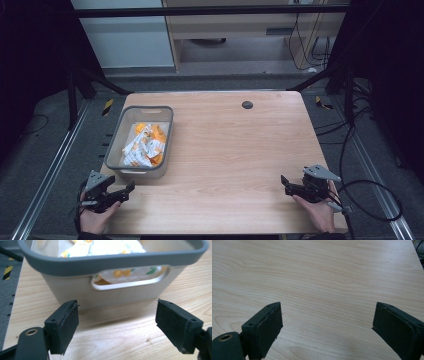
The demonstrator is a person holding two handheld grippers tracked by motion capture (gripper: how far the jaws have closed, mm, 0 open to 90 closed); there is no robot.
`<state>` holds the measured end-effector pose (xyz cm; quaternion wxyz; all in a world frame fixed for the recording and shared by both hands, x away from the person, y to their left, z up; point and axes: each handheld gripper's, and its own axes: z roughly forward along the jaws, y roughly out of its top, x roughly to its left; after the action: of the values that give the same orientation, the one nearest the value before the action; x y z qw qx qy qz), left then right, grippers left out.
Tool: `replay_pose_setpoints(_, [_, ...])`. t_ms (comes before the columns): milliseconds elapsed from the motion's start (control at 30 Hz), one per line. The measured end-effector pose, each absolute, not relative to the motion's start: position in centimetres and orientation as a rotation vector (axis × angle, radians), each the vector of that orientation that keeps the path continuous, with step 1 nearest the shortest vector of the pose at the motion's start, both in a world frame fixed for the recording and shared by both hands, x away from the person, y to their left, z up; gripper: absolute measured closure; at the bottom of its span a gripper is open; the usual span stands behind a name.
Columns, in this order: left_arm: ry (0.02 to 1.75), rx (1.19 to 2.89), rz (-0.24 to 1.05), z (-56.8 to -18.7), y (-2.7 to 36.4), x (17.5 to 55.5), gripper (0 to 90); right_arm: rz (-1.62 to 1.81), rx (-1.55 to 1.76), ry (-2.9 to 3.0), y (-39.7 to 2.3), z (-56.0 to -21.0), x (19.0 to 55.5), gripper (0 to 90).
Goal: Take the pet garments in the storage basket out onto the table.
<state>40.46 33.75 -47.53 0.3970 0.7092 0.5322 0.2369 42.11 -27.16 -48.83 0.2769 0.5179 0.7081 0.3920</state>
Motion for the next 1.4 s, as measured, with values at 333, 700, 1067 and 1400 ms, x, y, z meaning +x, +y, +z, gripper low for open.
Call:
replay_pose_setpoints(333, [1.327, 1.726, 0.603, -45.8, 34.2, 40.1, 19.8, 1.039, 1.360, 1.878, -27.2, -49.1, 42.2, 10.0])
replay_pose_setpoints(700, [1.316, 1.682, 0.620, -44.1, 34.3, 40.2, 20.1, 1.033, 1.356, 1.896, -27.1, -49.3, 42.2, 10.7])
replay_pose_setpoints(1067, [1.278, 1.680, 0.624, -41.9, 34.0, 40.4, 20.4, 1.038, 1.368, 1.894, -27.1, -49.3, 42.2, 10.8])
replay_pose_setpoints(1400, [1.274, 1.672, 0.643, -40.6, 34.5, 40.7, 21.6, 1.035, 1.351, 1.898, -27.2, -49.4, 42.2, 11.6])
